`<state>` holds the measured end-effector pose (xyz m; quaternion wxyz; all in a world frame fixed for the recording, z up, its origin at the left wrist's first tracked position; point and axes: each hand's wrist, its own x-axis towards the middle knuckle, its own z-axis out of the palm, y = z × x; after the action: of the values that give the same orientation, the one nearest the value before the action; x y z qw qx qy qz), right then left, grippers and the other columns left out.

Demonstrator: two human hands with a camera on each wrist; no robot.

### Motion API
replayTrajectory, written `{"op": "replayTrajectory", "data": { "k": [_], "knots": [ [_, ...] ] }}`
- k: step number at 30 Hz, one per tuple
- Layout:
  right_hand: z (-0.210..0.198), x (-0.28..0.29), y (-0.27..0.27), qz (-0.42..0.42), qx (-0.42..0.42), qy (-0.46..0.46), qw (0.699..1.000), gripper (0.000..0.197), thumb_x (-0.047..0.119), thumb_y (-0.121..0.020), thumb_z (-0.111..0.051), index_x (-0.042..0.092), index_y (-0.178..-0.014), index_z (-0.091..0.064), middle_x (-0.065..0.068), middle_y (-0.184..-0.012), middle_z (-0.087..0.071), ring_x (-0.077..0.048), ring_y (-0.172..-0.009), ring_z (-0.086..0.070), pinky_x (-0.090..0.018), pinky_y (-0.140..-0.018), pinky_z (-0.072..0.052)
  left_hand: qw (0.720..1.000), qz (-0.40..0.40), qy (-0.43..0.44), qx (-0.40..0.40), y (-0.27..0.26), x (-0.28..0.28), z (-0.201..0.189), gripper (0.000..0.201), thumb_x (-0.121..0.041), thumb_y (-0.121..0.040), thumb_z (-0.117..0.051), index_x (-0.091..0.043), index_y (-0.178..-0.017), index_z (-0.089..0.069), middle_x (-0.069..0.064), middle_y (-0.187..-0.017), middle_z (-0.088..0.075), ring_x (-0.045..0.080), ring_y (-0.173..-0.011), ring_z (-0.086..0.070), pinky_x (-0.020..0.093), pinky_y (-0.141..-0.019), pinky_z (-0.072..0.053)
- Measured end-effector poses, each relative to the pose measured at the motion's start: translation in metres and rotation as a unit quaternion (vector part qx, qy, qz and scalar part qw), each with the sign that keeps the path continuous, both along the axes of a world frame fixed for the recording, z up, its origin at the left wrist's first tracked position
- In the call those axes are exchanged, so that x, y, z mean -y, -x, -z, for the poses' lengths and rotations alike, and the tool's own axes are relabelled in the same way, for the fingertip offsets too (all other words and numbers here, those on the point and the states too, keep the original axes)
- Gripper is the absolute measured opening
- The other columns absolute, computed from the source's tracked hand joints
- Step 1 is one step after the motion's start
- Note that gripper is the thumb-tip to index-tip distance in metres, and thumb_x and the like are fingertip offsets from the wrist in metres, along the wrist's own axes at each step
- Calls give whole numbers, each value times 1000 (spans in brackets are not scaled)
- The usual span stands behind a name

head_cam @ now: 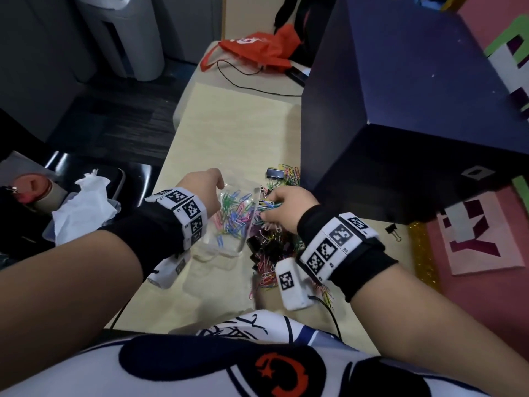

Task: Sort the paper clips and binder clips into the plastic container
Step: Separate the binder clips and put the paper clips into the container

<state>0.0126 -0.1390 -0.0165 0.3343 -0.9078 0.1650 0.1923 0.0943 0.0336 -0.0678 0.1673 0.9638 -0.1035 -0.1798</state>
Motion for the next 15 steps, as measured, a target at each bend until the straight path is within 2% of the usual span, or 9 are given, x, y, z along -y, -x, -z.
{"op": "replayTrajectory", "data": {
  "k": [2,4,6,8,10,12,15],
  "knots": [
    [4,-13,-9,-4,12,-8,1000,21,25,-82,-74,18,-95,-60,4,-85,-62,-13,-73,-60,-18,-67,-47,1000,-3,5,1,2,-1,1,29,-4,-77,-59,-26,-94,-50,3,-87,-67,23,-81,-63,34,-68,-54],
    [10,-25,-16,2,10,-31,999,37,33,-80,-73,19,-112,-61,2,-97,-65,-16,-83,-63,-26,-77,-51,1000,-8,11,3,2,-2,1,29,-4,-76,-58,-26,-94,-50,3,-86,-67,24,-81,-63,35,-68,-54],
    [14,-33,-21,-3,-8,-51,999,51,40,-82,-69,20,-127,-55,1,-114,-62,-20,-98,-63,-30,-88,-51,1000,-8,11,2,2,-2,0,29,-4,-76,-57,-24,-96,-51,4,-85,-66,24,-80,-63,37,-69,-55],
    [13,-31,-22,-15,-19,-53,998,51,40,-87,-62,20,-133,-50,-2,-125,-59,-24,-107,-61,-33,-94,-49,1000,-7,8,1,1,-2,-1,30,-3,-77,-55,-22,-100,-52,5,-85,-66,25,-80,-63,39,-69,-56],
    [8,-20,-19,-26,-5,-7,1000,38,34,-92,-55,21,-128,-55,0,-124,-60,-21,-109,-60,-28,-93,-46,1000,-9,9,0,1,-2,-2,30,-3,-78,-56,-21,-102,-52,6,-86,-66,25,-81,-63,39,-70,-56],
    [5,0,-11,-23,7,48,999,24,30,-94,-51,21,-113,-62,0,-117,-64,-19,-102,-60,-27,-89,-47,1000,-10,11,3,0,-1,-3,29,-3,-79,-56,-19,-103,-52,7,-86,-66,27,-81,-62,39,-70,-55],
    [6,30,4,-7,-45,112,993,17,25,-95,-52,19,-104,-64,-1,-109,-65,-18,-93,-59,-25,-79,-45,1000,-2,3,11,-1,2,-7,28,-3,-83,-54,-17,-106,-51,9,-92,-64,28,-83,-61,38,-70,-53]
  ]
}}
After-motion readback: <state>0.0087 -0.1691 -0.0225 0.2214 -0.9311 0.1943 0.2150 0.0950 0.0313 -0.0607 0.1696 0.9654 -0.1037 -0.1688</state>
